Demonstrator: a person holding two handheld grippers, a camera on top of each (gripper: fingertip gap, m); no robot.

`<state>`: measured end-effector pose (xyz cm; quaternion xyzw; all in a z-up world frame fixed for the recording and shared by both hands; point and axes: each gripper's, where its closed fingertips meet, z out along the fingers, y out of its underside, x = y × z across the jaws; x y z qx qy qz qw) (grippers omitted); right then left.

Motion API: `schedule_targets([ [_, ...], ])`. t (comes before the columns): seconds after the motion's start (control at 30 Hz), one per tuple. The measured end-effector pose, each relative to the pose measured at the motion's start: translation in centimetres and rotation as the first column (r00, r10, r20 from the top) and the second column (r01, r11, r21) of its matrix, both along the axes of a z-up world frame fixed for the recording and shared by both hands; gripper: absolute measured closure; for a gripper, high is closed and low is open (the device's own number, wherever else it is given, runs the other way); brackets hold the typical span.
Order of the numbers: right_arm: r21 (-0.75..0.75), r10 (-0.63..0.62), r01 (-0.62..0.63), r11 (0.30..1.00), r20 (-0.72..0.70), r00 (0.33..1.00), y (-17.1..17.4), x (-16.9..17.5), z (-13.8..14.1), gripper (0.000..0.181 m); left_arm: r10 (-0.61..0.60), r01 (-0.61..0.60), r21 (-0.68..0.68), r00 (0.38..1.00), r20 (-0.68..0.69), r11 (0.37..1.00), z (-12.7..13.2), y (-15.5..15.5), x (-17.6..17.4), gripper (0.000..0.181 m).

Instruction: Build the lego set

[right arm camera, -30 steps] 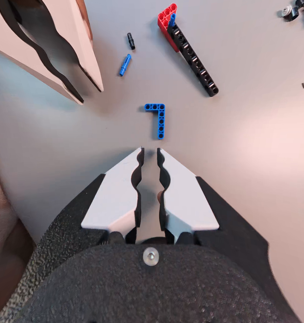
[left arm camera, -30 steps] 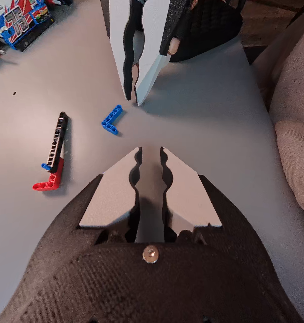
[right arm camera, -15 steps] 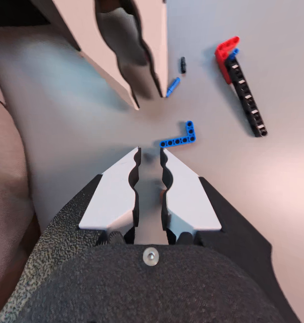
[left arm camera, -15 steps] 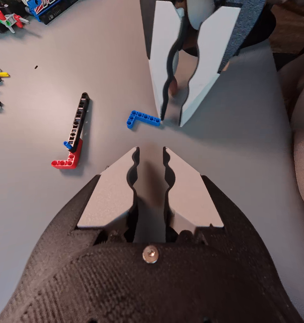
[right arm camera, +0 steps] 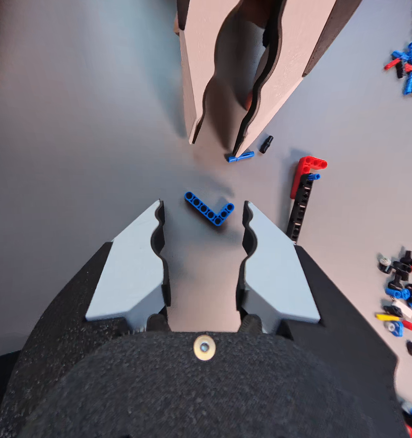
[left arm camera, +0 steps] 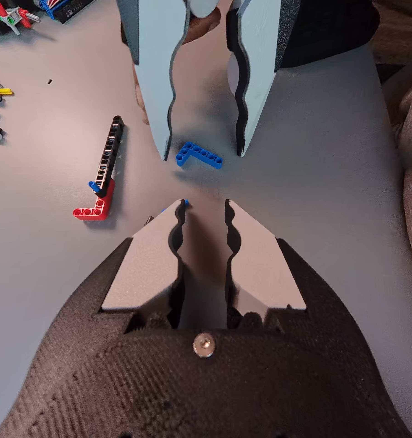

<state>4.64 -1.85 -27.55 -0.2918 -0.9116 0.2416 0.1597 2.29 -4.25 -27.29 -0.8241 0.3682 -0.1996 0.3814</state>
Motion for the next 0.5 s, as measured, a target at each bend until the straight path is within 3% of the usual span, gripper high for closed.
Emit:
schedule_targets([
  [0.07, -0.052, 0.018, -0.016, 0.999, 0.044, 0.999, -0.2, -0.4, -0.4, 0.118, 0.001, -0.001, 0.005, 1.000, -0.001, 1.000, 0.0, 0.0, -0.1, 0.150],
  [0.13, -0.089, 0.011, -0.004, 0.996, 0.070, 0.997, -0.2, -0.5, -0.5, 0.139, 0.003, -0.003, 0.012, 1.000, -0.003, 1.000, 0.0, 0.1, -0.2, 0.150],
  [0.17, -0.090, -0.017, 0.024, 0.996, 0.075, 0.997, 0.0, -0.5, -0.5, 0.141, 0.006, -0.006, 0.017, 1.000, -0.004, 1.000, 0.1, 0.1, -0.3, 0.150],
  [0.2, -0.084, -0.066, 0.073, 0.994, 0.076, 0.995, 0.5, -0.5, -0.5, 0.141, 0.012, -0.011, 0.021, 1.000, -0.004, 1.000, 0.2, 0.2, -0.4, 0.151],
  [0.27, -0.052, -0.234, 0.238, 0.970, 0.076, 0.969, 2.0, -0.4, -0.5, 0.171, 0.025, -0.025, 0.031, 1.000, -0.004, 0.999, 0.4, 0.3, -0.8, 0.151],
  [0.37, -0.067, -0.492, 0.495, 0.866, 0.053, 0.869, 3.5, 0.1, -0.3, 0.171, 0.044, -0.044, 0.041, 0.999, 0.001, 0.998, 0.6, 0.6, -1.3, 0.152],
  [0.43, -0.125, -0.554, 0.557, 0.821, 0.060, 0.830, 2.9, 0.6, -0.1, 0.169, 0.052, -0.052, 0.041, 0.999, 0.003, 0.998, 0.6, 0.8, -1.5, 0.153],
  [0.5, -0.138, -0.561, 0.555, 0.820, -0.006, 0.828, 3.0, 0.6, 0.6, 0.161, 0.060, -0.060, 0.040, 0.998, 0.005, 0.997, 0.6, 0.9, -1.6, 0.153],
])
